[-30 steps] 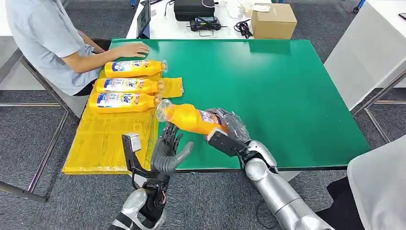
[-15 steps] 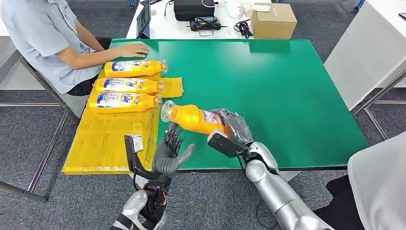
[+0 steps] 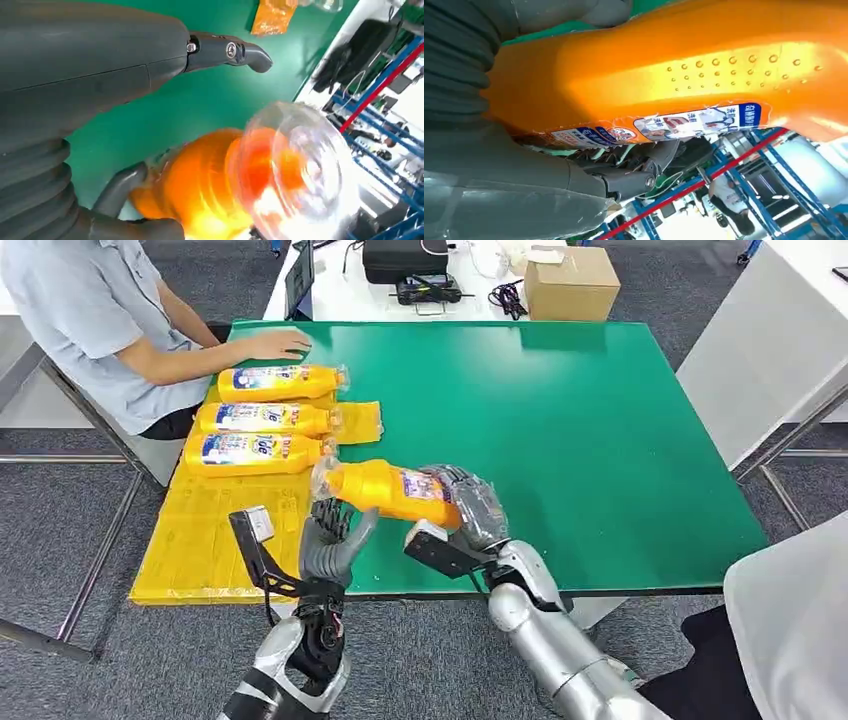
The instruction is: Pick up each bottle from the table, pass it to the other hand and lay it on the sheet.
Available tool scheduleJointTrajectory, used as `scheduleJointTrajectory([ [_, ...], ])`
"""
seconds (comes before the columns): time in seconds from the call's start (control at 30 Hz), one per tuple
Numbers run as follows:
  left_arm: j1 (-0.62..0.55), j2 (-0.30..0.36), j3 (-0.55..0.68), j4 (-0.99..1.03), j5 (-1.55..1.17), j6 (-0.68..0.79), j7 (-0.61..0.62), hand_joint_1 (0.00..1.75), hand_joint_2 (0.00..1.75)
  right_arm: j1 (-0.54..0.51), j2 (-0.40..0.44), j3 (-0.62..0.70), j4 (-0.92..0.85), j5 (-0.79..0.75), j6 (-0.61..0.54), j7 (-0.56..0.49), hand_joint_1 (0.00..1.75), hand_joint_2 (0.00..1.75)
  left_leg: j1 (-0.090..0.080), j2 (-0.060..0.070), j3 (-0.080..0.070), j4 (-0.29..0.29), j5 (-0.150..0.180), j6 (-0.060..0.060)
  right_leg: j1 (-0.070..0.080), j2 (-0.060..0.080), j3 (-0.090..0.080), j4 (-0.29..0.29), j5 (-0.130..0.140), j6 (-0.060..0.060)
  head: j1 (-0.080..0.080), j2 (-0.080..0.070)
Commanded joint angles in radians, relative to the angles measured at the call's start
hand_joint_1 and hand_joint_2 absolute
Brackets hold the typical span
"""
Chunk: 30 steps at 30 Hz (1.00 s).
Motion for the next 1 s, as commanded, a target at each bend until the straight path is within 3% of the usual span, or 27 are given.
scheduleJointTrajectory([
  [0.03,-0.042,-0.015,0.067,0.047,0.057,-0.016,0.007,0.0,1.75,-0.015,0.044,0.028,0.026,-0.048,-0.032,-0.019,1.75,1.75,0.001,0.001,0.002,0.0,-0.001,-0.001,0.001,0.001,0.002,0.0,-0.001,-0.002,0.0,0.0],
  [0.17,-0.017,-0.005,0.045,-0.002,0.127,-0.084,0.06,0.0,1.75,-0.018,0.056,0.005,0.077,-0.084,-0.042,-0.047,1.75,1.75,0.001,0.002,0.005,-0.001,-0.002,-0.001,0.001,0.001,0.005,0.0,-0.001,-0.002,0.0,0.0],
  [0.63,-0.011,-0.002,0.036,-0.013,0.14,-0.099,0.057,0.0,1.75,-0.016,0.061,-0.003,0.094,-0.091,-0.046,-0.057,1.75,1.75,0.0,0.001,0.004,-0.001,-0.001,-0.001,0.0,0.001,0.003,0.0,-0.001,-0.002,0.0,0.0],
  [0.87,-0.017,-0.007,0.033,-0.054,0.155,-0.105,0.053,0.0,1.75,-0.065,0.072,0.054,0.193,0.081,-0.147,0.019,1.75,1.75,0.0,0.001,0.002,0.0,-0.001,-0.001,0.0,0.001,0.002,0.0,0.0,-0.001,0.0,0.0],
  [1.0,-0.034,-0.012,0.027,-0.056,0.079,-0.035,-0.002,0.0,1.75,-0.094,0.085,0.087,0.221,0.174,-0.18,0.076,1.75,1.75,0.001,0.001,0.003,0.0,-0.001,-0.001,0.001,0.001,0.002,0.0,-0.001,-0.002,0.0,0.0],
])
